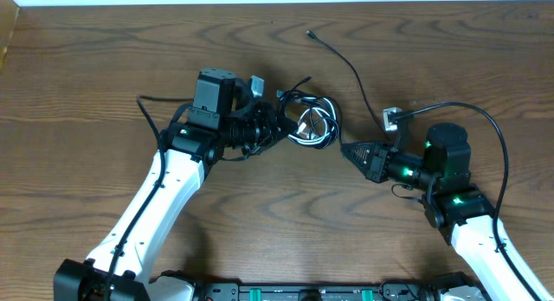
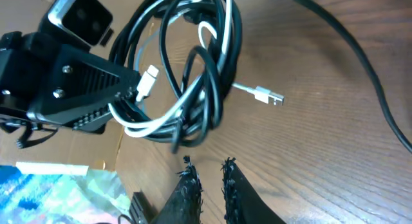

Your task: Untangle cables

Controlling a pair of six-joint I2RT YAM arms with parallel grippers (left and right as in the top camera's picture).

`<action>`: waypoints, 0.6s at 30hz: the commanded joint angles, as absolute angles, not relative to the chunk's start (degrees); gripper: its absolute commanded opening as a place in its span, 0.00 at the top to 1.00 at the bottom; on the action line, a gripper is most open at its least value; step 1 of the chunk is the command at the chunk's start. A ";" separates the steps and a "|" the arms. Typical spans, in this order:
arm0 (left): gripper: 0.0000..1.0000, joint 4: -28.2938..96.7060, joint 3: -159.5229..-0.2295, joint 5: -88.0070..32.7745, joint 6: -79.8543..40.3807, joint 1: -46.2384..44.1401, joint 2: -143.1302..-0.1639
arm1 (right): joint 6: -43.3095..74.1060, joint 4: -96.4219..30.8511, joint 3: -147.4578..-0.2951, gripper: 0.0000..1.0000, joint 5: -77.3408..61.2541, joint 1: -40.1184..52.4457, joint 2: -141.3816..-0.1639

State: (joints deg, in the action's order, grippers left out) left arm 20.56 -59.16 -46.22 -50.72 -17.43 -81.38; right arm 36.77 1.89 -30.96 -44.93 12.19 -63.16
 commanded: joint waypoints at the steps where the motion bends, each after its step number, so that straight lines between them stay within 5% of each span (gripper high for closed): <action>1: 0.92 20.23 -59.46 -46.46 -61.65 -17.45 -81.56 | 37.34 1.72 -31.33 0.87 -44.07 12.45 -63.13; 8: 0.92 20.14 -59.46 -46.48 -62.24 -17.45 -81.56 | 42.61 2.07 -31.33 0.79 -42.72 12.43 -63.13; 18: 0.92 19.64 -59.46 -46.46 -18.52 -17.45 -81.56 | 38.06 8.84 -31.33 0.82 -46.33 12.45 -63.13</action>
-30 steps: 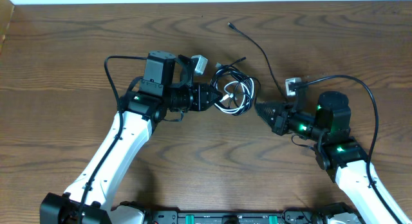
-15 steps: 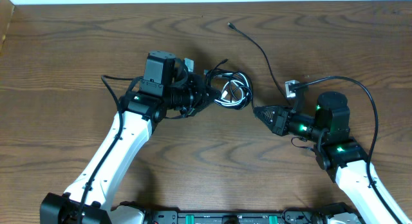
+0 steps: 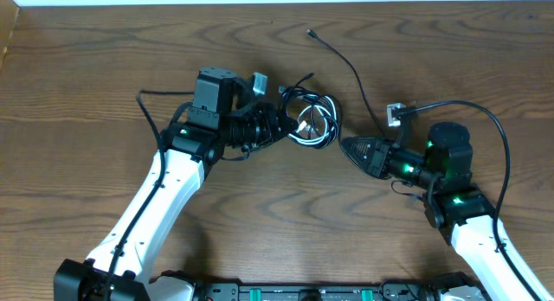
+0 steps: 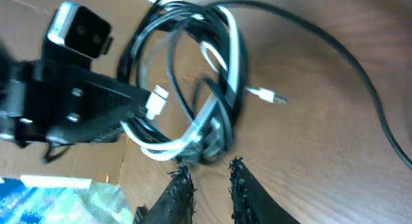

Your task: Untangle cables

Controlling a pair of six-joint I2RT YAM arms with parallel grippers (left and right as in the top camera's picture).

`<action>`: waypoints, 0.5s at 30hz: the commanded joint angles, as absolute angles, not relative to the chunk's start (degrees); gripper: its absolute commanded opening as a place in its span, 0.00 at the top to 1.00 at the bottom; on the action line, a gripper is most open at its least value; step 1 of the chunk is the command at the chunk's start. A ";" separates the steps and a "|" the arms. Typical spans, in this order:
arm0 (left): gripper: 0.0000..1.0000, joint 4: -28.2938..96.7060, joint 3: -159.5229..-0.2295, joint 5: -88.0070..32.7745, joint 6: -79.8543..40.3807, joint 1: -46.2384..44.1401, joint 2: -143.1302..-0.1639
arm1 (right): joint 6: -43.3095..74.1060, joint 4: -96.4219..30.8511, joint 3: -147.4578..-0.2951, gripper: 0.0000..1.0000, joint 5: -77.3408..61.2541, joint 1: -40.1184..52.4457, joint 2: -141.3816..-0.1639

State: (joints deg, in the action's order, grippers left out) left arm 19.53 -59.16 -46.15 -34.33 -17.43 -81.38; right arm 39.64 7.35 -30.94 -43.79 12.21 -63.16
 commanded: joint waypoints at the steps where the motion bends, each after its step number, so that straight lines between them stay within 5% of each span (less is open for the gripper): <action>1: 0.92 19.66 -59.46 -46.46 -17.37 -17.47 -81.56 | 38.09 10.04 -31.33 0.82 -47.05 12.43 -63.13; 15: 0.92 19.62 -59.46 -44.21 -9.87 -22.26 -81.56 | 57.87 13.23 -31.33 0.72 -44.07 14.26 -63.24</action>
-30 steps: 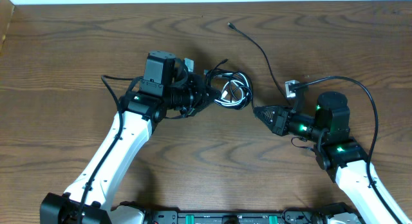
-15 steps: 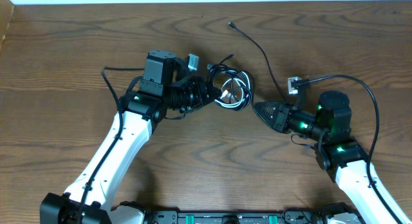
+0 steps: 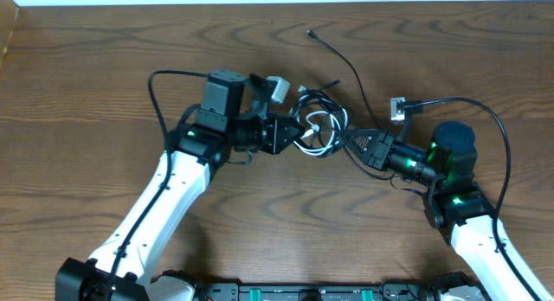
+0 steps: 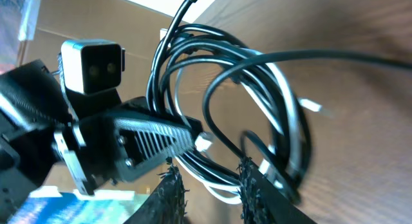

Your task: Untangle cables

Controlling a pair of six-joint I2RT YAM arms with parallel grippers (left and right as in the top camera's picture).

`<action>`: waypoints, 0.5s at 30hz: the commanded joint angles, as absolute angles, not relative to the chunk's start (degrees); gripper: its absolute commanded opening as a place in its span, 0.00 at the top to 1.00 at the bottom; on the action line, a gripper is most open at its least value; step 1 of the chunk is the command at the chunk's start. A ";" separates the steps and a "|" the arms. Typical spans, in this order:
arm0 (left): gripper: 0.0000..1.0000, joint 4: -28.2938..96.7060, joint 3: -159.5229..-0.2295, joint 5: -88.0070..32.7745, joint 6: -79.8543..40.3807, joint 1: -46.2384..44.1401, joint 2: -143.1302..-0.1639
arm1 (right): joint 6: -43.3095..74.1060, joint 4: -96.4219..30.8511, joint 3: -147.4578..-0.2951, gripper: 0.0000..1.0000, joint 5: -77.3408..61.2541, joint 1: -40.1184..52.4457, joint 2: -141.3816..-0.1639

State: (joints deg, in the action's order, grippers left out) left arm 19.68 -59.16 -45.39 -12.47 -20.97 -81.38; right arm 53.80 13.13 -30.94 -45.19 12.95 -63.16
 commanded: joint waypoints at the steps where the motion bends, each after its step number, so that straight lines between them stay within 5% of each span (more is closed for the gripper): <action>1: 0.92 19.59 -59.46 -43.86 -9.85 -22.83 -81.56 | 57.89 13.26 -31.33 0.71 -43.42 14.70 -63.33; 13: 0.92 19.59 -59.46 -43.90 -9.87 -29.04 -81.56 | 57.63 13.02 -31.33 0.67 -32.32 17.17 -64.40; 15: 0.92 19.59 -59.46 -43.88 -9.85 -29.76 -81.56 | 57.60 13.04 -31.33 0.73 -32.27 17.28 -65.08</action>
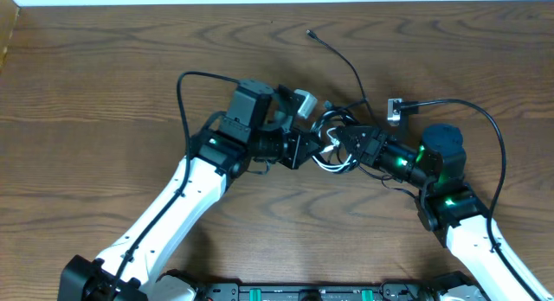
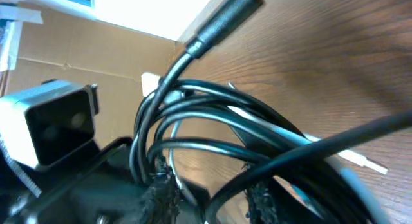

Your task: Untangle cables

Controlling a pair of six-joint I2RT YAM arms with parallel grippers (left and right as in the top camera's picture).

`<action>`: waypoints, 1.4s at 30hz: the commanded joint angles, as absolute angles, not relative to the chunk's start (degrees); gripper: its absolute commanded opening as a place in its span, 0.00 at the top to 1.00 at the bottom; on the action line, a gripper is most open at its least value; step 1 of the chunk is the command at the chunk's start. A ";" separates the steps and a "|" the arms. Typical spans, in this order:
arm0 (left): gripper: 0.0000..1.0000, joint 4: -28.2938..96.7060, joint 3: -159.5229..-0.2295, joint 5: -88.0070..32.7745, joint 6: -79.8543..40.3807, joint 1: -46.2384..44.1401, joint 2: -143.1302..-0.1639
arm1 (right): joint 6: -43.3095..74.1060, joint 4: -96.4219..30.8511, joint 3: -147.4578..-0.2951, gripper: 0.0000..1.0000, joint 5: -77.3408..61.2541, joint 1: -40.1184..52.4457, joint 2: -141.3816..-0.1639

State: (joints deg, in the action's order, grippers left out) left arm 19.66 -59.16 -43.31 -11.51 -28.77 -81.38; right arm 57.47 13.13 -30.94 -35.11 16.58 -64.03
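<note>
The tangle is a bundle of black and white cables [image 1: 331,128] held a little off the table's middle. My left gripper [image 1: 303,149] comes at it from the left and is shut on the cable bundle. From the right, my right gripper [image 1: 348,144] reaches into the same coil. In the right wrist view the black loops [image 2: 212,121] fill the frame, and several strands run between the spread fingertips [image 2: 161,192] of my right gripper [image 2: 211,195], which is open. The left gripper's dark body [image 2: 96,179] sits just behind the loops.
A loose black cable [image 1: 346,63] trails from the bundle toward the table's back edge. A small silver connector [image 1: 394,106] lies by the right arm's own black lead [image 1: 485,119]. Wooden tabletop [image 1: 104,59] stretches to the left and front.
The left gripper has carried the bundle further right. The right gripper is now further left, closer into the coil, with strands between its open fingers.
At first the left gripper held the bundle left of centre, with the right gripper nearly closed and well apart from it. The right gripper then stood closer with its fingers wider apart. Both arms have since converged, and now the open right fingers straddle the cable loops.
</note>
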 commanded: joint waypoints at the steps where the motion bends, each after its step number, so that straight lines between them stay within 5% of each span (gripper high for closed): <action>1: 0.92 19.59 -59.46 -43.83 -9.85 -29.91 -81.56 | 57.58 13.06 -31.33 0.83 -32.51 17.30 -65.43; 3: 0.92 19.66 -59.46 -42.04 -9.87 -29.91 -81.56 | 56.71 13.06 -31.33 0.99 -33.21 17.30 -65.60; 11: 0.92 22.11 -59.46 -15.42 -23.88 -29.80 -81.56 | 48.80 13.52 -31.33 0.99 -38.13 17.30 -62.89; 19: 0.92 25.87 -59.46 -13.06 -25.78 -29.82 -81.56 | 39.40 13.52 -31.33 0.97 -35.31 16.05 -56.49; 28: 0.92 27.73 -59.46 -39.79 -11.16 -29.82 -81.56 | 34.61 13.23 -31.33 0.96 -32.42 16.19 -56.58; 42: 0.92 15.22 -59.46 -56.12 -17.91 -29.80 -81.56 | 28.36 6.42 -31.33 0.98 -31.51 18.52 -62.30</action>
